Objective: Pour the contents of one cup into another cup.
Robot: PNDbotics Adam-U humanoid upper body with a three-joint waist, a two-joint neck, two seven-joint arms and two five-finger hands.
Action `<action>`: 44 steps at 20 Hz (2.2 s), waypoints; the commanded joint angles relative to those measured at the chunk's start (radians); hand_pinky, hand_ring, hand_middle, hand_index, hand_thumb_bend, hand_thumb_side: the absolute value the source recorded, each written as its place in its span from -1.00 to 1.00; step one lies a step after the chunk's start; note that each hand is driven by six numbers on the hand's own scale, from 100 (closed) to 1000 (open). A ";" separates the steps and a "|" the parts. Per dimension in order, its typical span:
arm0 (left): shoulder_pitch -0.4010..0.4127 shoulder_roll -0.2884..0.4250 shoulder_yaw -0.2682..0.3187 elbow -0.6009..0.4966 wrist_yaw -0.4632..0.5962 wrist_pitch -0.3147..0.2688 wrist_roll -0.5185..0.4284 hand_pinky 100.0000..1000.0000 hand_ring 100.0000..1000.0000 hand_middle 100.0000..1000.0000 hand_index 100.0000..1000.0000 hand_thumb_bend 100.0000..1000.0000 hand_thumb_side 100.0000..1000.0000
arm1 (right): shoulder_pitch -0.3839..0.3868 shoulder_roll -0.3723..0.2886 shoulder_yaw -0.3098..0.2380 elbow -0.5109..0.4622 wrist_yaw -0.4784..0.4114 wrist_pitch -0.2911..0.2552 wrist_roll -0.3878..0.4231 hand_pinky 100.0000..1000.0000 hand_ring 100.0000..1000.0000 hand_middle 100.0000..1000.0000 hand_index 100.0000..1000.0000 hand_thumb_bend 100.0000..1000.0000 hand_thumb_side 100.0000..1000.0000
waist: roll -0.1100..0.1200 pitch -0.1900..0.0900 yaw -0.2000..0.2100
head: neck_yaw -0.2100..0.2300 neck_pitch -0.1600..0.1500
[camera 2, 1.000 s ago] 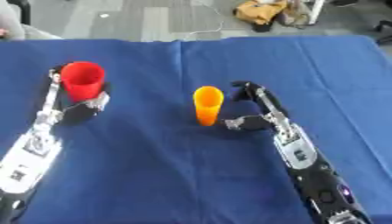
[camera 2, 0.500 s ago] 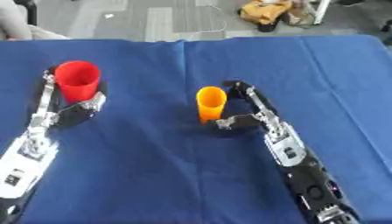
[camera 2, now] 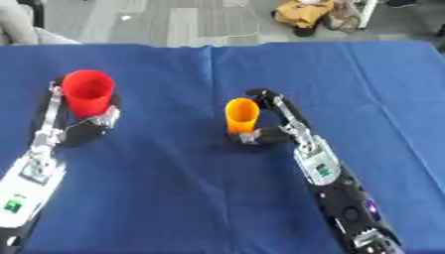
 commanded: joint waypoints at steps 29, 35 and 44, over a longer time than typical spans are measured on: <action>-0.009 0.009 -0.005 -0.027 0.015 0.007 0.002 0.09 -0.40 -0.25 0.24 -1.00 -0.70 | -0.045 0.063 0.031 0.068 0.044 -0.036 -0.047 0.17 -0.41 -0.75 -0.12 0.36 -0.95 | 0.004 -0.010 0.017 | -0.011 -0.009; -0.007 0.013 -0.003 -0.030 0.020 0.009 0.006 0.09 -0.40 -0.25 0.24 -1.00 -0.68 | -0.042 0.060 0.021 0.037 0.000 -0.017 -0.096 0.08 -0.59 -0.92 -0.30 0.21 -1.00 | 0.002 -0.011 0.014 | -0.009 -0.011; 0.007 0.027 0.002 -0.040 0.038 0.018 0.010 0.09 -0.40 -0.26 0.24 -1.00 -0.67 | -0.045 0.032 0.012 -0.033 -0.046 0.010 -0.132 0.05 -0.63 -0.96 -0.35 0.18 -1.00 | -0.003 -0.014 0.010 | -0.008 -0.012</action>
